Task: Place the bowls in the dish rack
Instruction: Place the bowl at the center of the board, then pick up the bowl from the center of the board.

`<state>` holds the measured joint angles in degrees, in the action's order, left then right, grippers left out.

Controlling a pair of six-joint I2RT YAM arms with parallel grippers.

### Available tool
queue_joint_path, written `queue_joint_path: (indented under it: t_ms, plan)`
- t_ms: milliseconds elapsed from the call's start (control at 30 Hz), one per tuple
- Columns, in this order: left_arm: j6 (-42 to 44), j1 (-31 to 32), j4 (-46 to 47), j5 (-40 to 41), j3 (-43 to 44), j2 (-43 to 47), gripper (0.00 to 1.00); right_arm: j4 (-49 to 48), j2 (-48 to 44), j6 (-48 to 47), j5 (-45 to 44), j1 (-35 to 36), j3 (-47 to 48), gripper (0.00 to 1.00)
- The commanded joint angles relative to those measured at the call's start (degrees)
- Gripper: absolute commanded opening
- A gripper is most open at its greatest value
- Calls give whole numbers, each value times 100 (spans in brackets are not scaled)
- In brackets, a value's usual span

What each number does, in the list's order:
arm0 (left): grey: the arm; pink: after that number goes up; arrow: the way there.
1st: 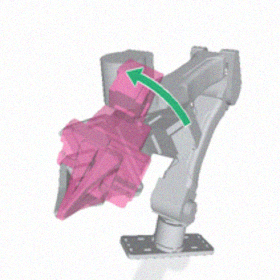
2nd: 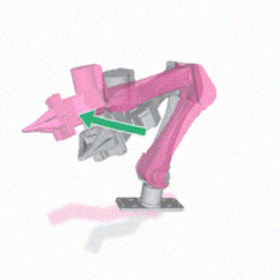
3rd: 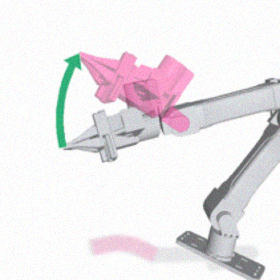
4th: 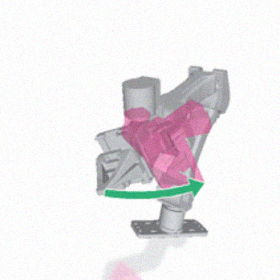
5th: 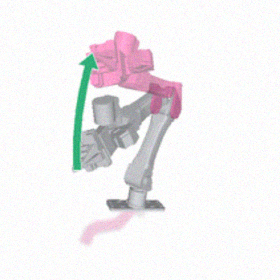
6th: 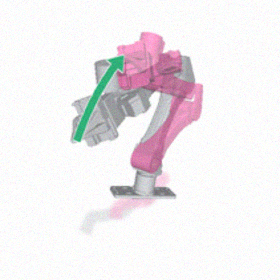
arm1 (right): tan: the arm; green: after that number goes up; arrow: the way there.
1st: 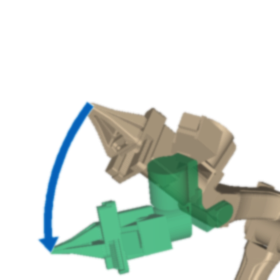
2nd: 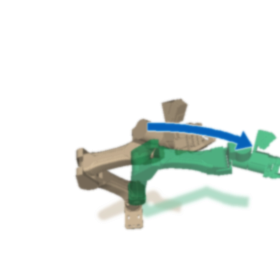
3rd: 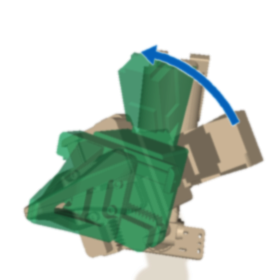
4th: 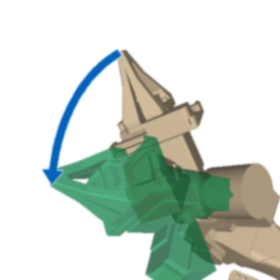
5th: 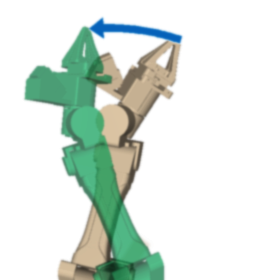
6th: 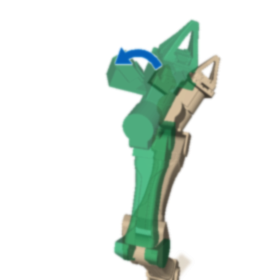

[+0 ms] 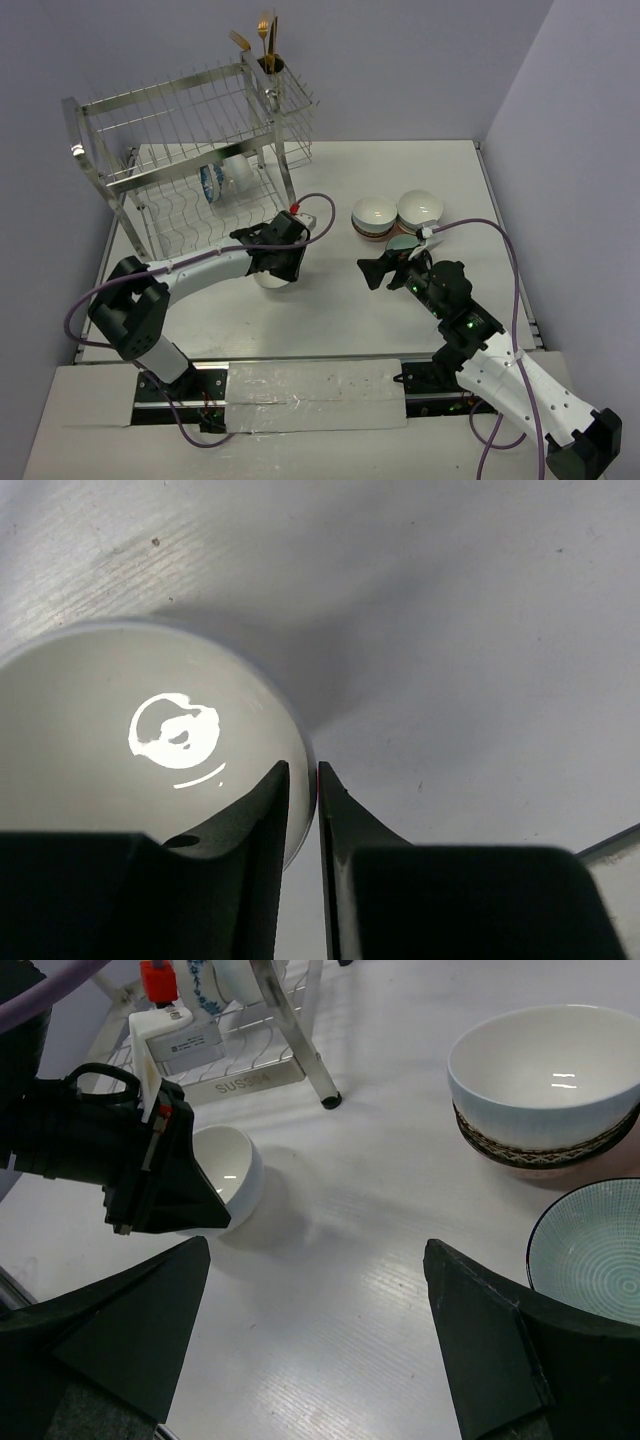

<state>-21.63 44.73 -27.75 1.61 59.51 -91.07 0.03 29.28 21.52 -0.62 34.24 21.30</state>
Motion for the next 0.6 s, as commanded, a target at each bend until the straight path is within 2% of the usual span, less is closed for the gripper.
queue_joint_path:
  t_ms: [0, 167, 300, 567]
  plan:
    - [141, 71, 50, 138, 351, -60, 23, -144, -71, -69, -52, 13, 41, 95]
    - [247, 159, 103, -28, 421, -34, 22, -126, -115, -78, -70, 21, 32, 95]
    - [256, 176, 94, -11, 413, 246, 35, -100, -133, -78, -78, 21, 41, 95]
    - [98, 176, -336, 138, 466, 1073, 39, -91, -142, -86, -122, 21, 58, 95]
